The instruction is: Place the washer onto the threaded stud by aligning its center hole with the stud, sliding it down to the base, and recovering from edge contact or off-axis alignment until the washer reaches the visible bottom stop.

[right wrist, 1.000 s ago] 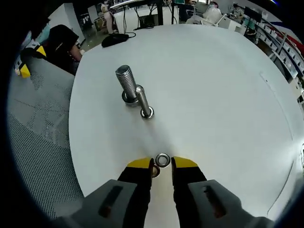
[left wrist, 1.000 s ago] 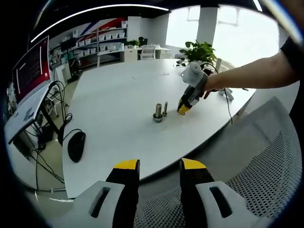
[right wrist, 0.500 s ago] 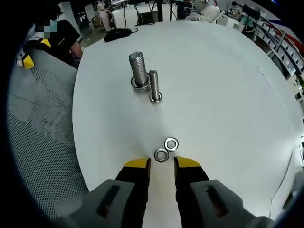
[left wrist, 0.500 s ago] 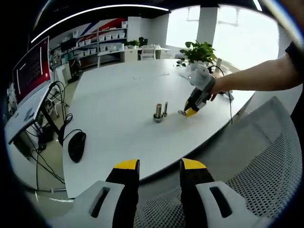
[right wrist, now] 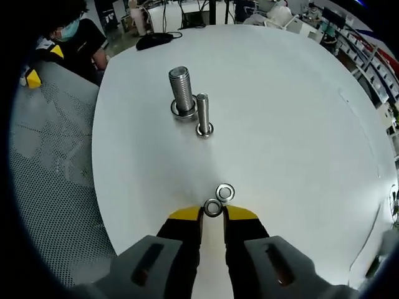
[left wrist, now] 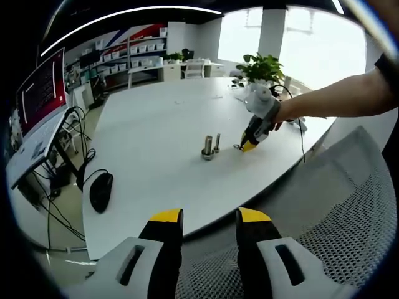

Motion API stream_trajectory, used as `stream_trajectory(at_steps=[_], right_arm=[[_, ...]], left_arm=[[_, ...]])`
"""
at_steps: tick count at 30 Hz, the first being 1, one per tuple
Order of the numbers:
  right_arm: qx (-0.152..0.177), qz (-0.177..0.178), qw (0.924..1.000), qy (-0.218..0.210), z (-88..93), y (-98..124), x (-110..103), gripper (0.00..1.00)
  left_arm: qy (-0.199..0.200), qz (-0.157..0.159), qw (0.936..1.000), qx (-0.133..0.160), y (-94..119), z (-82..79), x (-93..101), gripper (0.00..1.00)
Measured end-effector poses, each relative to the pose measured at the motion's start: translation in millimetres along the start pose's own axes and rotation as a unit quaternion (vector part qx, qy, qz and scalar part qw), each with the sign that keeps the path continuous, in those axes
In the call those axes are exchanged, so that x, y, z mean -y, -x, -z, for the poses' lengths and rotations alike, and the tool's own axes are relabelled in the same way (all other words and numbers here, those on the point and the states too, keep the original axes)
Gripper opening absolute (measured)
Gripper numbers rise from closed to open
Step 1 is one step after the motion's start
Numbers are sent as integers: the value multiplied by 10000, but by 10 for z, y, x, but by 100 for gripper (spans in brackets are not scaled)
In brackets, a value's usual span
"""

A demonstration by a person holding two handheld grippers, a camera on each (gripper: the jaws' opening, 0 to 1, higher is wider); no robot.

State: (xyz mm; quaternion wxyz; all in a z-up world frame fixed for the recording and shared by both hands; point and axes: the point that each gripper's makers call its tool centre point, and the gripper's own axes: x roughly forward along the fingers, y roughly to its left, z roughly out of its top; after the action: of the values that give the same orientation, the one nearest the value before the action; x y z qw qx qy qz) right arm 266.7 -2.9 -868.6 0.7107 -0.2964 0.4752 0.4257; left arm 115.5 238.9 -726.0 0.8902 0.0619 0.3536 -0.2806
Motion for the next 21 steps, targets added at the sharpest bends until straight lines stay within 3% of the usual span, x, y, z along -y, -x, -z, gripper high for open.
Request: stream_trajectory(at_steps=[10, 21], right_arm=[[-58, -21, 10000, 35, -9, 66, -20, 14], [200, -150, 9994, 255, -370, 315, -62, 14]], left_arm=[[-4, 0, 10000, 8, 1, -3, 2, 32], [-4, -7, 10000, 29, 1, -8, 0, 32]])
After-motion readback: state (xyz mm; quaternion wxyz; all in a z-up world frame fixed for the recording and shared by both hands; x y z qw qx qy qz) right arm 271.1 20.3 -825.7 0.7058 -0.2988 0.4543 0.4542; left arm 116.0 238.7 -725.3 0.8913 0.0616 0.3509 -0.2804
